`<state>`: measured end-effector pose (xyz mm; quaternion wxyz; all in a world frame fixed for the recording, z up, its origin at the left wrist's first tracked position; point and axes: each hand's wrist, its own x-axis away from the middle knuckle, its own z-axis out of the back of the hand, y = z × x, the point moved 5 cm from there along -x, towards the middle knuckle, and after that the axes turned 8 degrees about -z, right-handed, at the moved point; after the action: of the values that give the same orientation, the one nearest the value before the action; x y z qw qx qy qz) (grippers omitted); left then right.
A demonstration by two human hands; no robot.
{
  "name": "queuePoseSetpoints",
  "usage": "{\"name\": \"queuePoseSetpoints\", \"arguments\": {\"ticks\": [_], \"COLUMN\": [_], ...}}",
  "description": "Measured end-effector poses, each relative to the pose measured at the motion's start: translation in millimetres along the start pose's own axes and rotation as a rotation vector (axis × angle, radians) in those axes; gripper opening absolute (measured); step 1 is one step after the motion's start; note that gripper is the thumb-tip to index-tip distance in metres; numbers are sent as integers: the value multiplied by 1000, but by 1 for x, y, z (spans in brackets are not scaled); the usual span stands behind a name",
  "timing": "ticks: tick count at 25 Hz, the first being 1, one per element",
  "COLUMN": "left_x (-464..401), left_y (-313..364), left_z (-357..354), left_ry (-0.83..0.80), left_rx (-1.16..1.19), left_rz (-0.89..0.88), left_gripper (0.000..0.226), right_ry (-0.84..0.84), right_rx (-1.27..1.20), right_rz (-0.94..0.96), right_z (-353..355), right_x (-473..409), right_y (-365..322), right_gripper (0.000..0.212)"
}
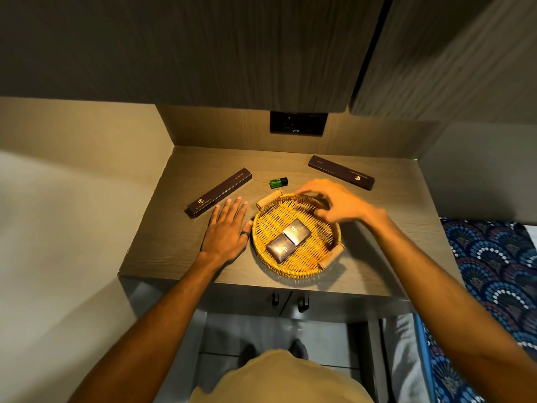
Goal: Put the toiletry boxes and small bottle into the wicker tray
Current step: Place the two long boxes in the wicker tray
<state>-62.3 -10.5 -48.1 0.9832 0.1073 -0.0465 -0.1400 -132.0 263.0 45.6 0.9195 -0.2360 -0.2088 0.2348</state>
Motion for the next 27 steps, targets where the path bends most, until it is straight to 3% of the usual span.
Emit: {"name": "queuePoseSetpoints", "arguments": {"ticks": [2,3,6,10,13,15,19,23,27], "left_x": [0,1,1,2,2,1,2,3,4], "left_y": [0,0,1,2,1,1,3,3,4], "left_z": [0,0,1,1,1,2,1,2,2], "left_ry": [-3,-6,-12,-10,-10,-9,-9,-10,-9], "left_rx": [-2,-6,-4,0,-4,-5,-8,-10,-8], "left_rz": [2,6,15,13,14,14,9,13,15], "left_gripper": [64,64,64,64,64,64,64,63,63], "right_ry": [301,374,288,319,419,454,249,57,-5], "right_rx": [17,102,194,24,-78,-56,184,310,423], "right_rz": [-184,-323,-684,-736,-627,-396,91,77,60], "right_z": [42,55,58,59,77,93,87,53,27], "right_x": [-5,-5,-1,7,15,23,42,51,54], "right_y": [31,48,92,113,106,84,28,7,5], "right_gripper": [65,67,60,40,48,50,55,62,61]}}
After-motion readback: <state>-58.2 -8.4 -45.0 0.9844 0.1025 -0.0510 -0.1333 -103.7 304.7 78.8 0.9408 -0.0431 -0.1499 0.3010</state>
